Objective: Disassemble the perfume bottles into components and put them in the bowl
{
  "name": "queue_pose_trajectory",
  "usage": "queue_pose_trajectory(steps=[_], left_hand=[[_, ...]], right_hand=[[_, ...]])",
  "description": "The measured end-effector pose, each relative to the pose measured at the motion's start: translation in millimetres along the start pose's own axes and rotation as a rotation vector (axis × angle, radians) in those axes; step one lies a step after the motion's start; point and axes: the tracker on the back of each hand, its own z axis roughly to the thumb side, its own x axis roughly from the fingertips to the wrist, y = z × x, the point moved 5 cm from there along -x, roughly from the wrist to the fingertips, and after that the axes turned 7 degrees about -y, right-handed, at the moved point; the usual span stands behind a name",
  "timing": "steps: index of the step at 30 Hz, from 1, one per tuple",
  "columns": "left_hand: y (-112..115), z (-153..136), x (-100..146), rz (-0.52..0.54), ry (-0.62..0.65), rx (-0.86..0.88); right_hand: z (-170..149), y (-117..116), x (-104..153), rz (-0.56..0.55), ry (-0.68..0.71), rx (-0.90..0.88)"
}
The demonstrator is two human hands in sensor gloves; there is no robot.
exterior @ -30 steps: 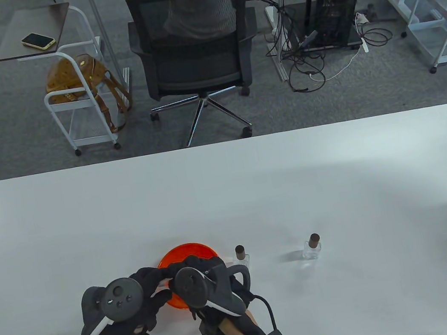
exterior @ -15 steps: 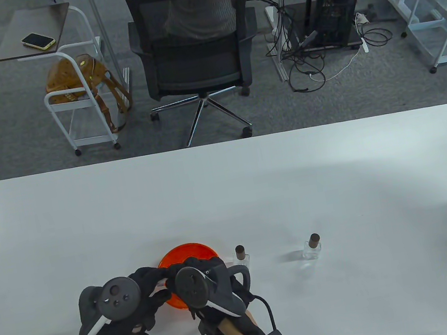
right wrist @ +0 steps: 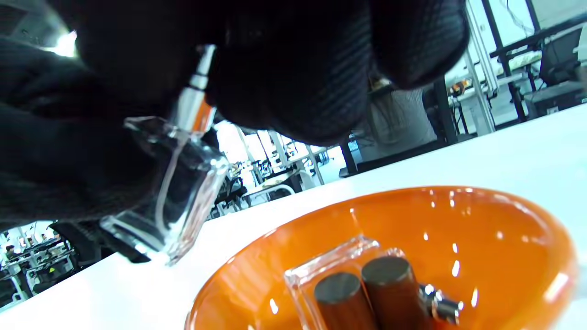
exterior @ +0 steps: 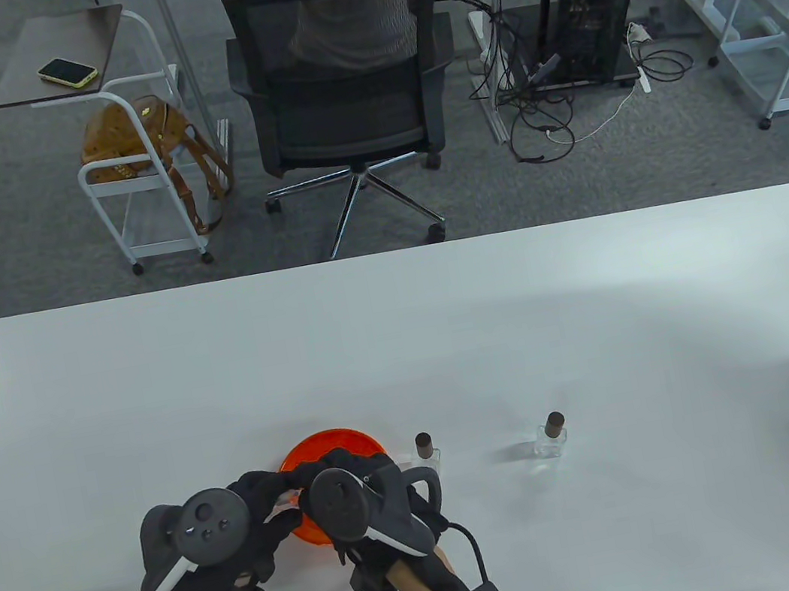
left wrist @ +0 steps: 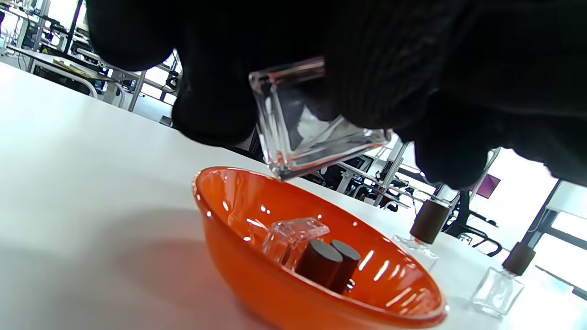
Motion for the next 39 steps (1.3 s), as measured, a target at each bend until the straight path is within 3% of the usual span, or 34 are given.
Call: queue_pose_trajectory(steps=[5, 9, 14, 18, 22, 25, 39], left_hand=[[0.3, 1.6, -0.4, 0.010, -0.005, -0.021], [0.5, 0.8, 0.5, -0.007, 0.003, -0.001], [0.0, 3.0, -0.5, 0.012, 0.000, -0.025], [-1.2, 1.3, 1.6, 0.002, 0.003, -0.003], [-1.8, 0.7, -0.1, 0.017, -0.001, -0.003], [-1.5, 0.0, 0.4, 0.004, 0.001, 0.004], [0.0, 2.2, 0.6, 0.012, 0.005, -0.011]], right_hand=[[1.3, -3.2, 0.2, 0.046, 0.008, 0.002], [0.8, 2.2, 0.2, -0.010, 0.001, -0.008], [-0.6, -3.4, -0.5, 0.055, 0.001, -0.007], [-0.9, -0.3, -1.1, 0.014, -0.001, -0.007], [-0.5, -2.6, -1.1, 0.063, 0.010, -0.009], [-1.4, 0.7, -1.0, 0.020, 0.003, 0.006], [-4.2, -3.0, -1.7, 0.052, -0.001, -0.012]])
